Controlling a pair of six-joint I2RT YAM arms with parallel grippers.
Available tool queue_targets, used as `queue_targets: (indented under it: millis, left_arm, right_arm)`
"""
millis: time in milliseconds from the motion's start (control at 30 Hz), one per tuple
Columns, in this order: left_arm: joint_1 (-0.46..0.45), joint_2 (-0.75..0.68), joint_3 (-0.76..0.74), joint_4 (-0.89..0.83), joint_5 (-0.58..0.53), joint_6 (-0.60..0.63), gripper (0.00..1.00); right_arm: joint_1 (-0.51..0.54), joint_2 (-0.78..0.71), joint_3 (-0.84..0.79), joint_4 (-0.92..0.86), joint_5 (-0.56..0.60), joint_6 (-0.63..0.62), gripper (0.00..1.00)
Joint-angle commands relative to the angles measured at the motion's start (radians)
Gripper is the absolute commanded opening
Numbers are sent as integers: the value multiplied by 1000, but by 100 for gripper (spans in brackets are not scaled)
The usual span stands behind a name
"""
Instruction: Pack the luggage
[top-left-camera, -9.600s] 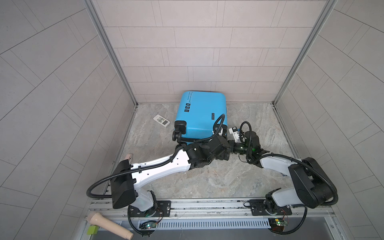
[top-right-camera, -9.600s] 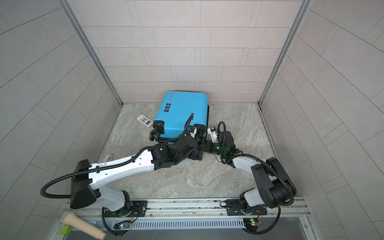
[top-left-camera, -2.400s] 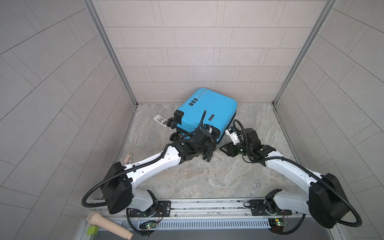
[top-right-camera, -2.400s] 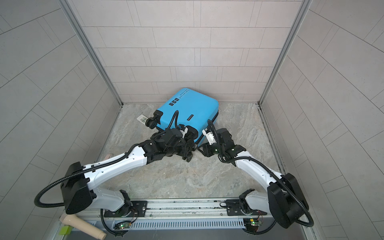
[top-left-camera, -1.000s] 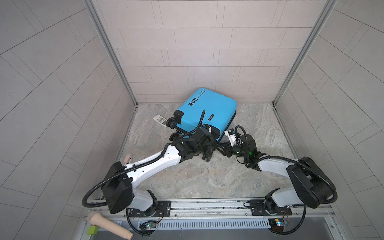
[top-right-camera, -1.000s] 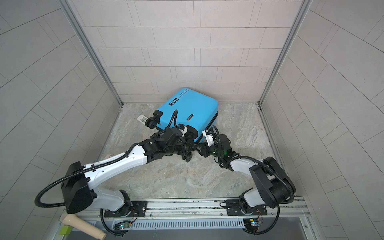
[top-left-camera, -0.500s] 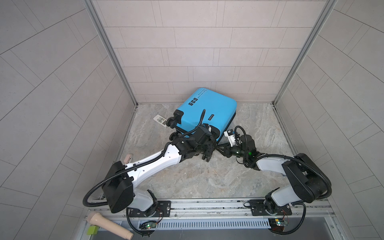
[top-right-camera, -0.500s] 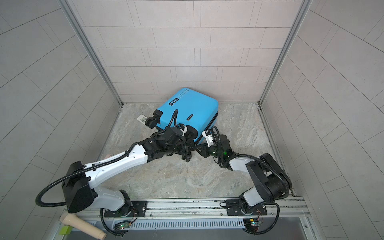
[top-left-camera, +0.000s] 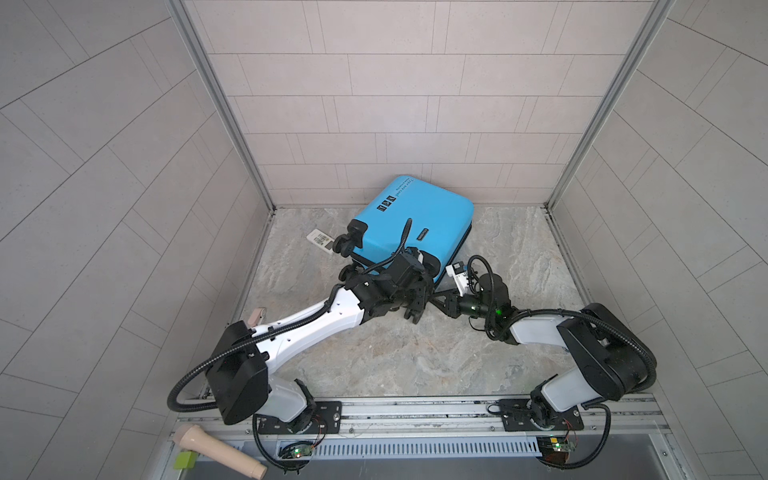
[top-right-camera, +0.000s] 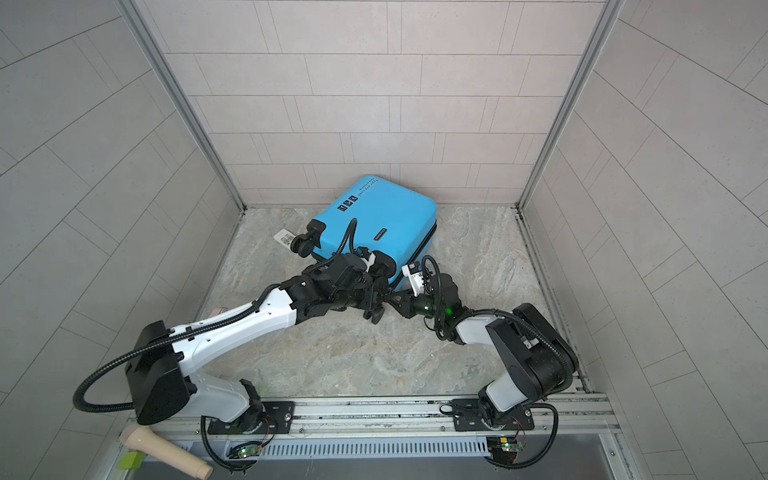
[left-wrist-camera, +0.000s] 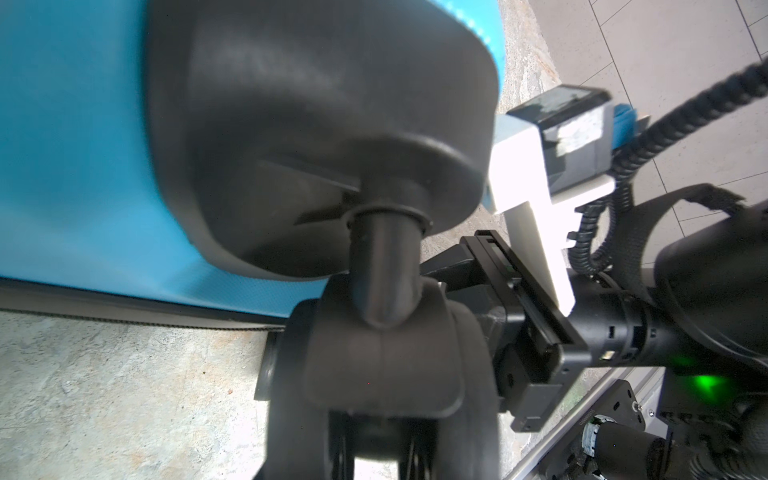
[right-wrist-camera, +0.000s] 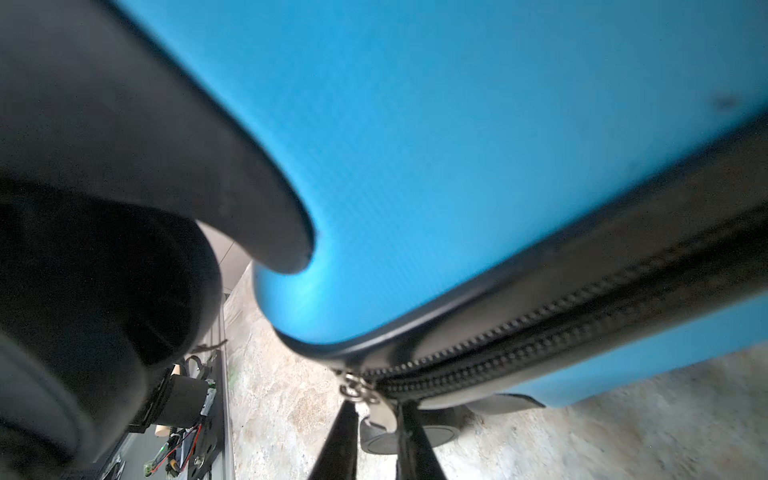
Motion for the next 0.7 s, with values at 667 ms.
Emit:
queue_targets:
  millis: [667]
  left_arm:
    - [4,0,40,39,-8,-49,0]
  right_arm:
    - [3,-27,16,98,118,56,5]
